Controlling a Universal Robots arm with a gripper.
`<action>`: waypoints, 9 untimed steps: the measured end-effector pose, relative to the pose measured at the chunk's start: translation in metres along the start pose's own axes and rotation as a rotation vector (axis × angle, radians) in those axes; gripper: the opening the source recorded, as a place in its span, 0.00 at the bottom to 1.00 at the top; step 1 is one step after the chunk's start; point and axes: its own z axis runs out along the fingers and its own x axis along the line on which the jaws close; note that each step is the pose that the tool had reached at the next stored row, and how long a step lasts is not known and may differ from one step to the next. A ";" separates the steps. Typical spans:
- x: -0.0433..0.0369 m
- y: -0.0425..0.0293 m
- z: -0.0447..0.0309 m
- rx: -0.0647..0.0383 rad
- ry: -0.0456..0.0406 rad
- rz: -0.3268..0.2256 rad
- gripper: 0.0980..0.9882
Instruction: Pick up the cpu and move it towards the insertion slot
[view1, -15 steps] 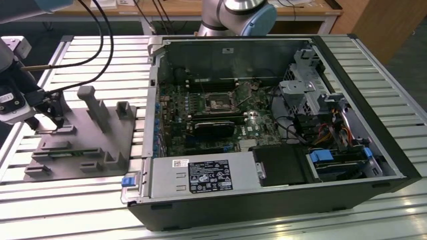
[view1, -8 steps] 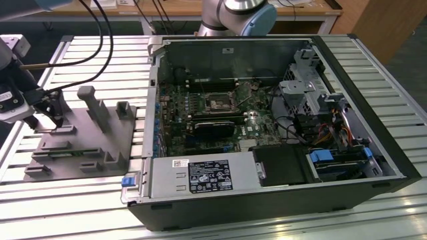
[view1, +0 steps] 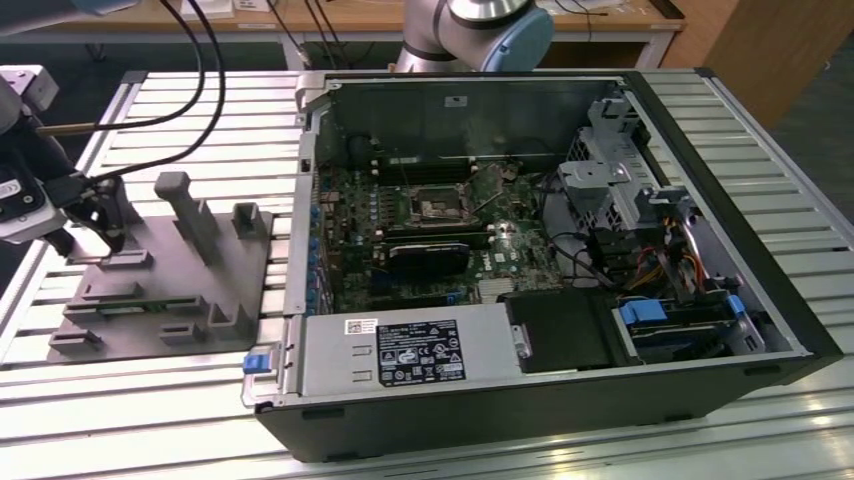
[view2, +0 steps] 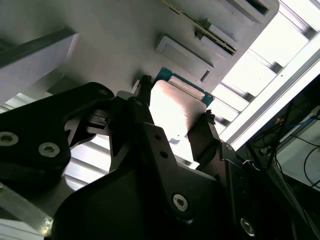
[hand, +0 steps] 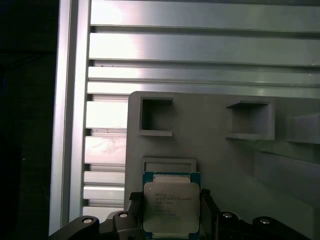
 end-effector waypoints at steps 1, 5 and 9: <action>0.0000 0.0000 -0.0006 0.000 0.0000 0.000 0.50; 0.0000 0.0002 -0.0046 0.000 0.0000 0.000 0.50; 0.0000 0.0004 -0.0101 0.000 -0.0001 0.001 0.50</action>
